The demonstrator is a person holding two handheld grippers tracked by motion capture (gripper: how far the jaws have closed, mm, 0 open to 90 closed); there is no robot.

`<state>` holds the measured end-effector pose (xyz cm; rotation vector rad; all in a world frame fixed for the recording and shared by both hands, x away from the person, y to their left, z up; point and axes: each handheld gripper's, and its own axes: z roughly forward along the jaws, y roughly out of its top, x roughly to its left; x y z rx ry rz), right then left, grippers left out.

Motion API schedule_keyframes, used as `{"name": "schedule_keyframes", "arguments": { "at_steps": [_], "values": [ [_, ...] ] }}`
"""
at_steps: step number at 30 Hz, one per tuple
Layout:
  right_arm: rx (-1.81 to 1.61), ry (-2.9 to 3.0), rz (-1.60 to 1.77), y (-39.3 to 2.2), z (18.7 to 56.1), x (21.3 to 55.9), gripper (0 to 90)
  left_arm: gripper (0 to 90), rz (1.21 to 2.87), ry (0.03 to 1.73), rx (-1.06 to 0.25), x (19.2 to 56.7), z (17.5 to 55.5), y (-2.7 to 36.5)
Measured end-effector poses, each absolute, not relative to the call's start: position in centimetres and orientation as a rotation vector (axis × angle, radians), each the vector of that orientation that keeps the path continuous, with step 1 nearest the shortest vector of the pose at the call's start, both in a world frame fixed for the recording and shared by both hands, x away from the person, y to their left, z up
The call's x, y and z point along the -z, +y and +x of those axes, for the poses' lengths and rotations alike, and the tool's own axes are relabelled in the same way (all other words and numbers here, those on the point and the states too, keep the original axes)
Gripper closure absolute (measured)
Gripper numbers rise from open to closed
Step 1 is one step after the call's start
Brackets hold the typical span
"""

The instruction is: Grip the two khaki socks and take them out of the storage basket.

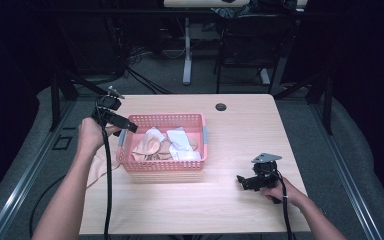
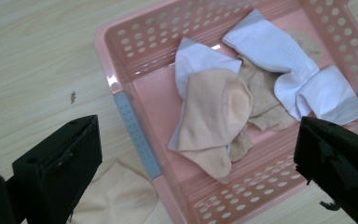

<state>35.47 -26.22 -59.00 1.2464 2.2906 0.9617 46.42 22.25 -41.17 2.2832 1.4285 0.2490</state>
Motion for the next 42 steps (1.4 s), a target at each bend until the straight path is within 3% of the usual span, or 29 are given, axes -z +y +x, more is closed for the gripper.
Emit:
{"name": "schedule_keyframes", "arguments": {
  "at_steps": [8,10,16,23,42],
  "values": [
    [-0.96,2.296,1.248,-26.2,35.5,59.0,0.0,0.3,2.302,1.406,-0.183,43.1,47.4,20.5],
    [-0.96,2.297,1.247,-26.2,35.5,59.0,0.0,6.4,2.294,1.389,-0.151,43.6,47.6,20.3],
    [-0.961,2.292,1.245,-26.2,35.5,59.0,0.0,8.3,2.306,1.382,-0.11,45.4,48.3,19.2],
    [-0.96,2.293,1.245,-26.2,35.5,59.0,0.0,17.5,2.332,1.437,-0.069,47.9,49.3,18.3],
    [-0.961,2.292,1.245,-26.2,35.5,59.0,0.0,38.2,2.339,1.524,-0.08,50.8,50.4,17.5]
  ]
}}
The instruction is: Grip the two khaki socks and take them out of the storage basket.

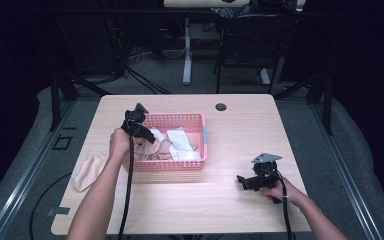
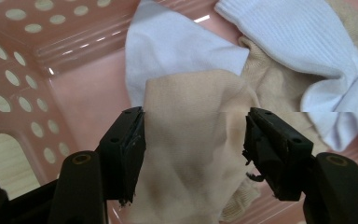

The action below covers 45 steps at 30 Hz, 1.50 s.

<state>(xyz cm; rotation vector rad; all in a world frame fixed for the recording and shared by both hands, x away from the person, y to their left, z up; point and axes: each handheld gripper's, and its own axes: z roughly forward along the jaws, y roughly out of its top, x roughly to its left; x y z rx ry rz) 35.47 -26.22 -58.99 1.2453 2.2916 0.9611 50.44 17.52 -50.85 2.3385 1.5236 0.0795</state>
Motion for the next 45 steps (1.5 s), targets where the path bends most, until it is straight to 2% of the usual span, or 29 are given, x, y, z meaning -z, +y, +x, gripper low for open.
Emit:
{"name": "schedule_keyframes", "arguments": {
  "at_steps": [5,12,15,36,45],
  "values": [
    [-0.963,2.292,1.243,-26.2,35.5,59.0,0.0,44.9,2.338,1.538,-0.083,51.0,50.5,17.4],
    [-0.962,2.291,1.243,-26.2,35.5,59.0,0.0,74.6,2.343,1.536,-0.083,50.9,50.0,17.5],
    [-0.962,2.292,1.244,-26.2,35.5,59.0,0.0,82.3,2.372,1.504,-0.104,50.4,49.8,17.5],
    [-0.96,2.293,1.244,-26.2,35.5,59.0,0.0,86.3,2.36,1.429,-0.146,47.1,48.8,18.5],
    [-0.963,2.298,1.24,-26.2,35.5,59.0,0.0,86.9,2.327,1.39,-0.184,44.3,47.9,19.0]
  ]
}}
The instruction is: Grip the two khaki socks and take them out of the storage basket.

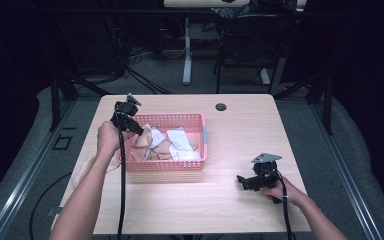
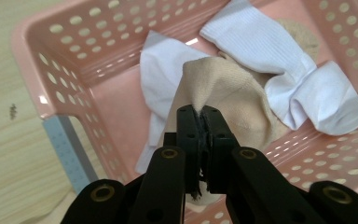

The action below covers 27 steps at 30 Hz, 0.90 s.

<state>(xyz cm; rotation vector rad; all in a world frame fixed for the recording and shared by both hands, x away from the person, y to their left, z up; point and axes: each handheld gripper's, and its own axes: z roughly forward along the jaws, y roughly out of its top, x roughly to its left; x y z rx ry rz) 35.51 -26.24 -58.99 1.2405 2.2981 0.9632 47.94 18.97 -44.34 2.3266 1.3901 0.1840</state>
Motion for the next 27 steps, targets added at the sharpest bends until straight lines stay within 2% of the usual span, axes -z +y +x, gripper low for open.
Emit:
{"name": "schedule_keyframes", "arguments": {
  "at_steps": [27],
  "values": [
    [-0.96,2.295,1.243,-26.2,35.5,59.0,0.0,87.3,2.33,1.282,-0.318,35.1,46.3,19.0]
  ]
}}
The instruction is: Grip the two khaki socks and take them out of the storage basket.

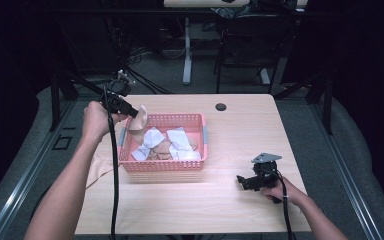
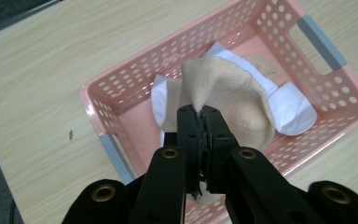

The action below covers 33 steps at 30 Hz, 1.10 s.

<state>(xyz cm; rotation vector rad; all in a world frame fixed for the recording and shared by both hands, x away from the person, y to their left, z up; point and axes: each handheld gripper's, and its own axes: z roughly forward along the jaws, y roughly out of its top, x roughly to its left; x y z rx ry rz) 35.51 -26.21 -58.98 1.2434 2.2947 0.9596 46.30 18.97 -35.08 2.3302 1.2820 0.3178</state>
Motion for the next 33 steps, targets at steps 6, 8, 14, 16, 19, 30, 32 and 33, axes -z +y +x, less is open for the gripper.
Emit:
{"name": "schedule_keyframes", "arguments": {
  "at_steps": [6,8,14,16,19,30,32,33],
  "values": [
    [-0.96,2.295,1.242,-26.2,35.5,59.0,0.0,87.3,2.325,1.265,-0.35,32.9,46.0,19.2],
    [-0.963,2.298,1.242,-26.2,35.5,59.0,0.0,87.2,2.322,1.262,-0.357,32.3,45.9,19.4],
    [-0.96,2.302,1.241,-26.2,35.5,59.0,0.0,87.2,2.313,1.275,-0.371,31.2,45.5,20.5],
    [-0.961,2.298,1.242,-26.2,35.5,59.0,0.0,87.2,2.313,1.286,-0.375,31.0,45.3,21.2],
    [-0.959,2.298,1.241,-26.2,35.5,59.0,0.0,87.2,2.3,1.305,-0.387,30.7,45.0,22.3],
    [-0.961,2.297,1.237,-26.2,35.5,59.0,0.0,87.1,2.255,1.41,-0.413,30.4,43.9,26.8],
    [-0.958,2.297,1.236,-26.2,35.5,59.0,0.0,87.2,2.251,1.424,-0.411,30.6,43.8,27.3],
    [-0.955,2.297,1.235,-26.2,35.5,59.0,0.0,87.1,2.256,1.43,-0.41,30.7,43.7,27.6]
  ]
}}
